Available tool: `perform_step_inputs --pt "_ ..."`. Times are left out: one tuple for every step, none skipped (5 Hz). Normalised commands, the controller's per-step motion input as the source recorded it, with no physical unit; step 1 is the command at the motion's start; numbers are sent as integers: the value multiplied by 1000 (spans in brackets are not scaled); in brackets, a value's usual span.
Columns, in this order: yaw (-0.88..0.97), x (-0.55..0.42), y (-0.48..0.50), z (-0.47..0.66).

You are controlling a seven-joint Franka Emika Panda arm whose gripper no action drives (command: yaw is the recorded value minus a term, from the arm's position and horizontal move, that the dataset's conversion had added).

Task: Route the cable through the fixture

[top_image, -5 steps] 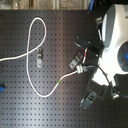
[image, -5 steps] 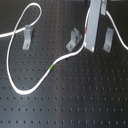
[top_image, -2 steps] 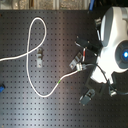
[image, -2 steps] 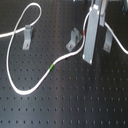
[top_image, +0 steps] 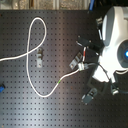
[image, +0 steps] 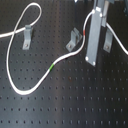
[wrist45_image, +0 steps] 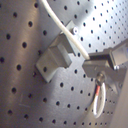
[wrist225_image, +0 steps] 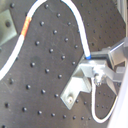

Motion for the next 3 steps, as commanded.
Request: perform_step_inputs --pt "-77 157 -222 153" --pt "0 -35 -190 148" --pt "140 -60 -106 21"
